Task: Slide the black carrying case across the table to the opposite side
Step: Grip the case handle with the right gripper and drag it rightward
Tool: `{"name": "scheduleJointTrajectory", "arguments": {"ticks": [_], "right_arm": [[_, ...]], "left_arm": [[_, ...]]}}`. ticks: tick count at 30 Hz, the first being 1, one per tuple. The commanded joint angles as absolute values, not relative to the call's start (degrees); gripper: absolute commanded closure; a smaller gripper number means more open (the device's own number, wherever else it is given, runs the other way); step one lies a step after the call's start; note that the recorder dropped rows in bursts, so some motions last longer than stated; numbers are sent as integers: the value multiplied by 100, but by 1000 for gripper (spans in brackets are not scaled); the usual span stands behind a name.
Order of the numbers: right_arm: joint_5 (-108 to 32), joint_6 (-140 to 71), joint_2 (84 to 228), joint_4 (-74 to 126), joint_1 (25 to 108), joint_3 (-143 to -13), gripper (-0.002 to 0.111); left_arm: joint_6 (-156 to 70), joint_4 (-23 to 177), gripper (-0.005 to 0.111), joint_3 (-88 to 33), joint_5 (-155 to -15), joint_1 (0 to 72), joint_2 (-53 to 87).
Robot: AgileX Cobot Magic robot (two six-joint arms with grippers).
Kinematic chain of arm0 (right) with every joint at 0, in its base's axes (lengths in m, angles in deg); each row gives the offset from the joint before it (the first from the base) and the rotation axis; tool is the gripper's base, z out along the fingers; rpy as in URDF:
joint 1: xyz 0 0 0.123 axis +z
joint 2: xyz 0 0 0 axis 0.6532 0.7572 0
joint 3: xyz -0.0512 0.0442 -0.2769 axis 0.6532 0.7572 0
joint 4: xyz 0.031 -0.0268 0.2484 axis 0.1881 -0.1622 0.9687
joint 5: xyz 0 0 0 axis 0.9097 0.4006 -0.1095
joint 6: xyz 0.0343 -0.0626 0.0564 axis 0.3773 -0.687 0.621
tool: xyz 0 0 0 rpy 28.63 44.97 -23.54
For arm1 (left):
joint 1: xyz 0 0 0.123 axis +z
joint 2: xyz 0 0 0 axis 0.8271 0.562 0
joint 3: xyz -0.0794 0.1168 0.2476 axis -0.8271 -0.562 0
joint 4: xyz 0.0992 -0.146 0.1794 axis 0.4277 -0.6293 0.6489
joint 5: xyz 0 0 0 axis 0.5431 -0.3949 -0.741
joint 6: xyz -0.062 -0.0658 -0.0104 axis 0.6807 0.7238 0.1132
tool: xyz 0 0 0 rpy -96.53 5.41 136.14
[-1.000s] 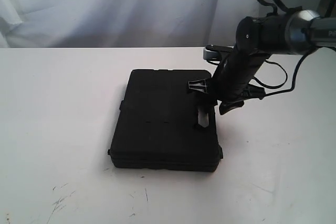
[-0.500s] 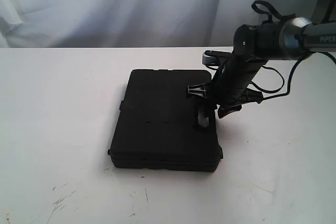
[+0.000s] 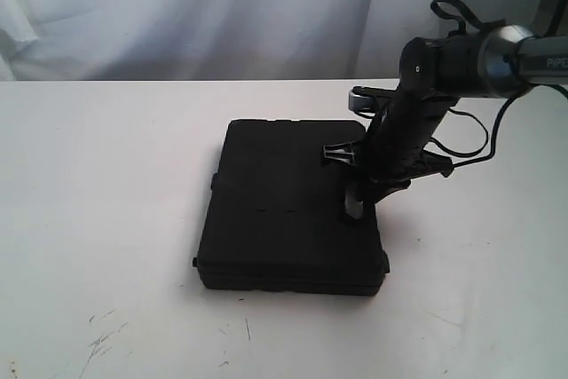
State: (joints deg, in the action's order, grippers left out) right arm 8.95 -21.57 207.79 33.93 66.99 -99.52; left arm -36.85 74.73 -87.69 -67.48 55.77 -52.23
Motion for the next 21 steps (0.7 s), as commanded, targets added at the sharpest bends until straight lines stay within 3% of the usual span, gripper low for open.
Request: {"name": "scheduleJointTrajectory", "arguments": {"ticks": [1, 21], "right_arm": [[1240, -2143, 20501, 2930, 6393, -9967, 108], [1786, -2298, 20387, 1996, 5277, -9956, 108]], "left_arm": [[-3694, 7441, 107, -8796, -6801, 5580, -5250], [-3695, 7441, 107, -8796, -6801, 5580, -5250]]}}
